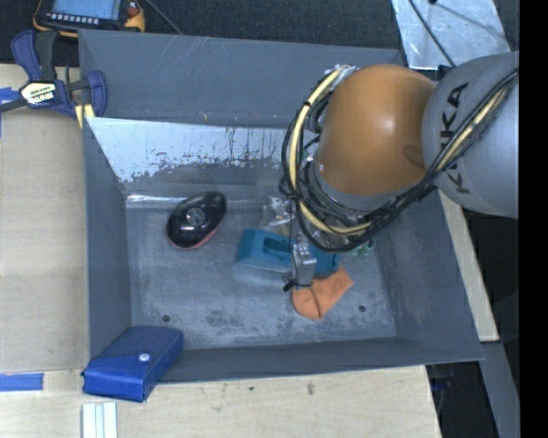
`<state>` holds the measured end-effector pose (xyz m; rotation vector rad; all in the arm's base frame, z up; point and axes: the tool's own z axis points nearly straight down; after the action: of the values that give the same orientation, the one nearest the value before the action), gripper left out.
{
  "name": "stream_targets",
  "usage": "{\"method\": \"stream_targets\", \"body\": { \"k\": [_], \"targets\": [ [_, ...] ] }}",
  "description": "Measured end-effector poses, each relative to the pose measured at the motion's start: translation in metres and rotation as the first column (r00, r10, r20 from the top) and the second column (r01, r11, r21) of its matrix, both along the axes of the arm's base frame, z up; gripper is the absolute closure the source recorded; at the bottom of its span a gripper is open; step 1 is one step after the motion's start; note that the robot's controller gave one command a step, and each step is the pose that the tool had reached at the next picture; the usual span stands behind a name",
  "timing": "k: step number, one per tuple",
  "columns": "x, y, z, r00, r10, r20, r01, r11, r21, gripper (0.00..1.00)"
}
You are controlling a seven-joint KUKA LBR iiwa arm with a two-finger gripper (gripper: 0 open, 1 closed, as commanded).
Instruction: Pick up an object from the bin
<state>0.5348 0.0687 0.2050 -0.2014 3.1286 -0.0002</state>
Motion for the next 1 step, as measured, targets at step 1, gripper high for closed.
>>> {"method": "stream_targets", "body": {
  "k": [1],
  "targets": [
    [0.0265, -0.0053, -0.0134, 0.995, 0.096, -0.001, -0.096, 0.995, 0.000, 0.00]
  ]
}}
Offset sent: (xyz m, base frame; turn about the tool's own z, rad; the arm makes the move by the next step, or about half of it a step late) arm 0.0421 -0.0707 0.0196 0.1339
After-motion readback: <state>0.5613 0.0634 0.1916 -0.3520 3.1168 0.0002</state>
